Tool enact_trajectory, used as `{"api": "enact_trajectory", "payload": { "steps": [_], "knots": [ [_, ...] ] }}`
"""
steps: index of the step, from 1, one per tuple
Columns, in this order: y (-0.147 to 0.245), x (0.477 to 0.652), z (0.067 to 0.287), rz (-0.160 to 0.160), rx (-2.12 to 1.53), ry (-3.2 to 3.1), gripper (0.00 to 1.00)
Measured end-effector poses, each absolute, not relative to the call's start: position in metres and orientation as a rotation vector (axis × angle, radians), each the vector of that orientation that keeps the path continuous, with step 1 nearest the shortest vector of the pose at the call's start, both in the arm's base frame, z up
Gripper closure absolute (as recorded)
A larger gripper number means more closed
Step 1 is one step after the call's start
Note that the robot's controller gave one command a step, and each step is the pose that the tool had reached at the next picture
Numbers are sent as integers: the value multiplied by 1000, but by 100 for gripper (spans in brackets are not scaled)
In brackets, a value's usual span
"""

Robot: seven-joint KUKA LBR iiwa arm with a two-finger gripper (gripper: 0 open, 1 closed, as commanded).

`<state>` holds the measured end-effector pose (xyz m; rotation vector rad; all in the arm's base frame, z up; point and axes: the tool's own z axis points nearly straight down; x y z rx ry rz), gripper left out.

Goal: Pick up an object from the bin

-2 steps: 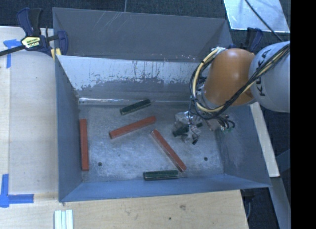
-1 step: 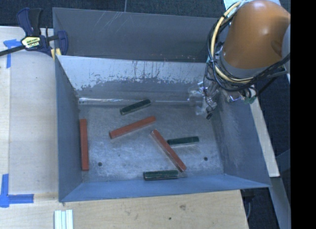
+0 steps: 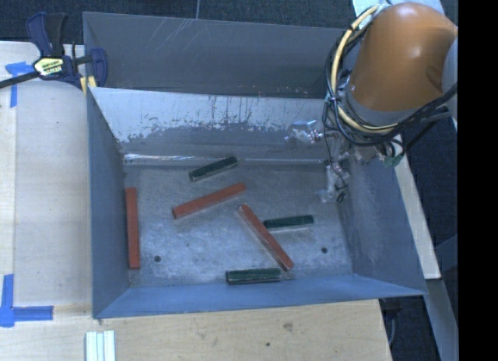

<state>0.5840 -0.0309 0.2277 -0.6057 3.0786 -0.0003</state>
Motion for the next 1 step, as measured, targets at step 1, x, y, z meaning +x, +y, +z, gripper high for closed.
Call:
{"api": "enact_trajectory", "payload": {
  "steps": [1],
  "knots": [
    [-37,558,67,4,-666,3075,0]
  ]
}}
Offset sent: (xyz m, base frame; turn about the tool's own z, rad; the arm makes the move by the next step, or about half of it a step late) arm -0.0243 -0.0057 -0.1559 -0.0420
